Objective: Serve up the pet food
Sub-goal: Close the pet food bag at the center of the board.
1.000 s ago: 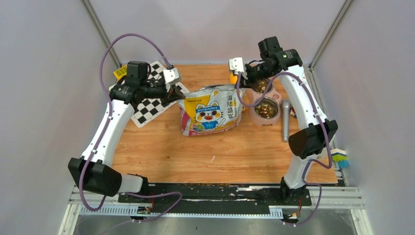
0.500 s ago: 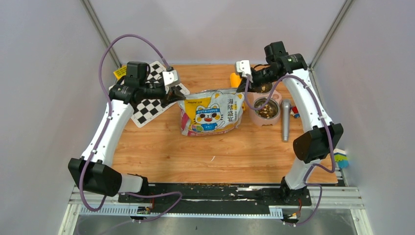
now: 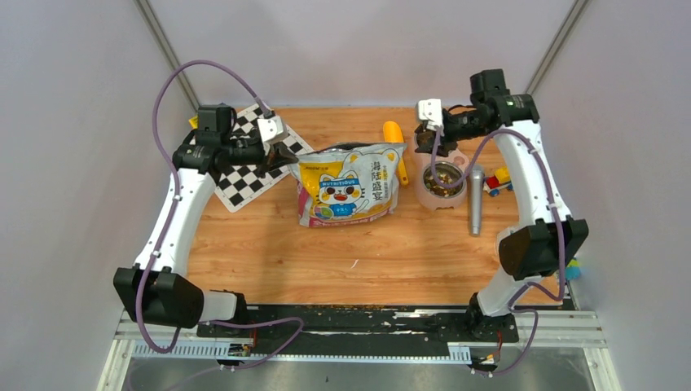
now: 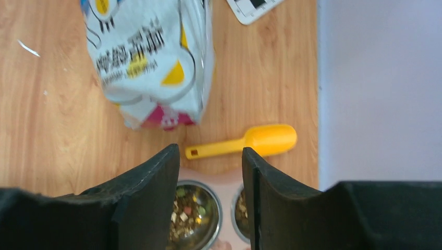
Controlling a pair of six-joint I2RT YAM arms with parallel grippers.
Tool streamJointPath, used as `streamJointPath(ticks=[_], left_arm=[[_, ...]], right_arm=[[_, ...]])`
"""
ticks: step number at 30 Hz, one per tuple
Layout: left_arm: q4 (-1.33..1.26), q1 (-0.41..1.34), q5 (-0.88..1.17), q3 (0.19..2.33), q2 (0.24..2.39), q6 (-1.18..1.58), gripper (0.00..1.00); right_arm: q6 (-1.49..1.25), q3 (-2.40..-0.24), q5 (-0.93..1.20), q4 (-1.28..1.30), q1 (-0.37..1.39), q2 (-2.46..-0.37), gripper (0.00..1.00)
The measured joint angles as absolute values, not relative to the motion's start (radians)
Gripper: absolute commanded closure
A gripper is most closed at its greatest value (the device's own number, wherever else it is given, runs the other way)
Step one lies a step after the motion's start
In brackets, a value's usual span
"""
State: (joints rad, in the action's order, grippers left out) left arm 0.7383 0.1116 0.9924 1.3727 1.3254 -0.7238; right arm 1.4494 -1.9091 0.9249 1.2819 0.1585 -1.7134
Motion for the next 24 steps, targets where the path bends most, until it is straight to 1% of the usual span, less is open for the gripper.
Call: streamJointPath(ticks=[5,14,20,24], left_arm=[[0.741,0.075,0.965,1.366,1.297,-0.724,1.0],[0.75,0.069,0.959,1.361,1.284,-0.724,1.0],[0.751,0.068,0.96,1.36,1.282,-0.724,1.0],[0.751,0.068,0.96,1.353,1.275,-0.725,1.0]], right_arm=[[1.465,-1.894,0.862,1.262,0.12,-1.648,0.41],[1.427,-1.879,0.805,1.195,0.207,-1.641,0.29],[1.357,-1.863,0.729,1.119,0.349,-1.647,0.29],[1.32,-1.866,0.687,1.095,0.414,-1.674,0.31]])
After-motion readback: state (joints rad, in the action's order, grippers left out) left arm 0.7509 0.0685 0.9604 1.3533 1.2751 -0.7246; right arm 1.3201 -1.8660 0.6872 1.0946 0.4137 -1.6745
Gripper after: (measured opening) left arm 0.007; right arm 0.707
